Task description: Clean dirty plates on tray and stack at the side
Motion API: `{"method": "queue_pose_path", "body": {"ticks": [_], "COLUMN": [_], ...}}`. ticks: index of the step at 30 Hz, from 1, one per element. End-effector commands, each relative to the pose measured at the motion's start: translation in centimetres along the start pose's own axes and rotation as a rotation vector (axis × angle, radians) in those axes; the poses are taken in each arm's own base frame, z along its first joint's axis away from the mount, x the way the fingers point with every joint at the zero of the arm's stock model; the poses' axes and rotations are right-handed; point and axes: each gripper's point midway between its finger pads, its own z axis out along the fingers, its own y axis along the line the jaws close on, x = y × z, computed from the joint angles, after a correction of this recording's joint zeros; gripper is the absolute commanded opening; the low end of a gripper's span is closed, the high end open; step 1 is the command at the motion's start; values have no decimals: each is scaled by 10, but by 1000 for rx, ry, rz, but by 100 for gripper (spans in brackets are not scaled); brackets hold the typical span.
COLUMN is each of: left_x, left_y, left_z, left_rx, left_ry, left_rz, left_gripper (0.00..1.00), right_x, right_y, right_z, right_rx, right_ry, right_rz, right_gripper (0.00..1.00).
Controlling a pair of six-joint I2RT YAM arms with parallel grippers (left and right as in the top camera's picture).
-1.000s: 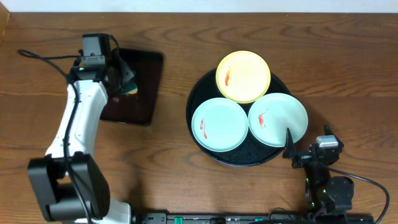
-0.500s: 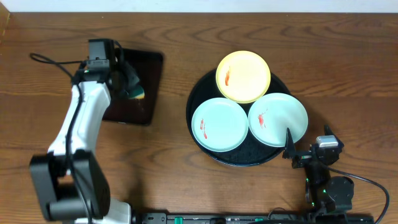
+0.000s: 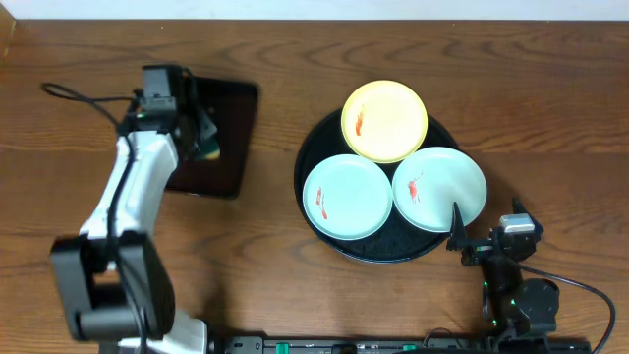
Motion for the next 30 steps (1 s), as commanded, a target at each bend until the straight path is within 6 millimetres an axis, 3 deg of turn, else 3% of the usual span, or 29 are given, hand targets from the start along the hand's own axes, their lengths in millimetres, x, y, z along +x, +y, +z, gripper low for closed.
{"method": "queue_pose_path", "body": {"ticks": [1, 5, 7, 10, 14, 18, 25, 30], "left_x": [-11, -20, -25, -26, -7, 12, 32, 54], "left_y": [-13, -46, -49, -50, -62, -101, -127, -128], "left_z": [-13, -51, -67, -75, -78, -100, -130, -125], "left_rx": [53, 240, 265, 276, 362, 592, 609, 415], "left_ry": [-39, -76, -109, -124, -28, 37, -24, -93], "left_rz": [25, 47, 49, 50, 66, 213, 316, 395], "left_gripper": [7, 7, 7, 8, 7, 7, 7, 7], "right_x": [2, 2, 2, 2, 2, 2, 2, 2], "right_y": [-3, -3, -3, -3, -3, -3, -3, -3], "right_z": [0, 0, 0, 0, 0, 0, 0, 0], "right_rx": [15, 15, 14, 15, 14, 15, 15, 15], "right_ry": [5, 5, 5, 5, 5, 5, 5, 5], "right_rz": [14, 14, 14, 14, 14, 14, 14, 14], "right_gripper": [99, 99, 99, 99, 99, 99, 99, 99]}}
